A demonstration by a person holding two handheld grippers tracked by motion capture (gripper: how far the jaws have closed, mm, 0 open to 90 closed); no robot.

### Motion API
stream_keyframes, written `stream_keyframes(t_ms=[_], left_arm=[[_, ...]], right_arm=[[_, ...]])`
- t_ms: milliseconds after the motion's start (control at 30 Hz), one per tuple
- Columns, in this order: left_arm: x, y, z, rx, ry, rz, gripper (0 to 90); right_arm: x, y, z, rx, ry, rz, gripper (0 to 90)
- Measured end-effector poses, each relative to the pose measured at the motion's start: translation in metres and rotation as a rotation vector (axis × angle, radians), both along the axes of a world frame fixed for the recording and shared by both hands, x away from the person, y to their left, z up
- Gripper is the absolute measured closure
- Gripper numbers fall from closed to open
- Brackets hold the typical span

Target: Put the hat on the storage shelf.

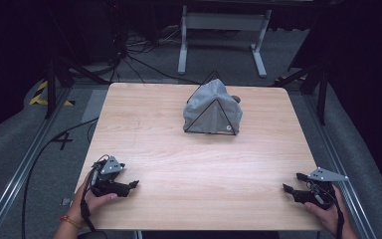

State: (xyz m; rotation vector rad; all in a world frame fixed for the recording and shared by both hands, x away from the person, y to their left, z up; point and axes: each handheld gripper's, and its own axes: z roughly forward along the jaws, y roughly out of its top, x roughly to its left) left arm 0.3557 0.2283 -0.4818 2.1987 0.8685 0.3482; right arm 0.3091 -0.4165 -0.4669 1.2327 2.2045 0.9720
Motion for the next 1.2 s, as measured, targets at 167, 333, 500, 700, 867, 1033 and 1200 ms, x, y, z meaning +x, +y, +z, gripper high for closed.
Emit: stream_keyframes(t_ms=[167,333,500,700,867,1033,1200], left_arm=[[0.0002,0.0005,0.0002,0.005,-0.004,-0.004,17.2],[-0.0007,0.0006,0.0000,0.001,-0.001,0.003,17.2],[-0.0003,0.0007,0.0000,0.002,-0.005,0.001,17.2],[0.0001,0.0003,0.0001,0.005,-0.002,0.003,16.9],[0.0001,0.0003,0.0001,0.004,-0.002,0.003,16.9],[0.0001,0.0003,0.0001,0.005,-0.002,0.003,16.9],[0.0001,0.0003,0.0001,0.004,-0.002,0.004,16.9]], right_arm=[[0.0022,-0.0003,0.0000,0.004,0.004,-0.004,25.2],[0.0029,-0.0006,-0.0002,0.004,0.000,-0.002,25.1],[0.0031,-0.0007,-0.0001,0.004,0.002,-0.006,25.2],[0.0036,-0.0012,0.0001,0.000,0.002,-0.010,25.2],[0.0036,-0.0013,0.0001,0.000,0.004,-0.012,25.1],[0.0037,-0.0014,0.0001,0.001,0.004,-0.012,25.1],[0.0037,-0.0014,0.0001,0.001,0.004,-0.011,25.1]])
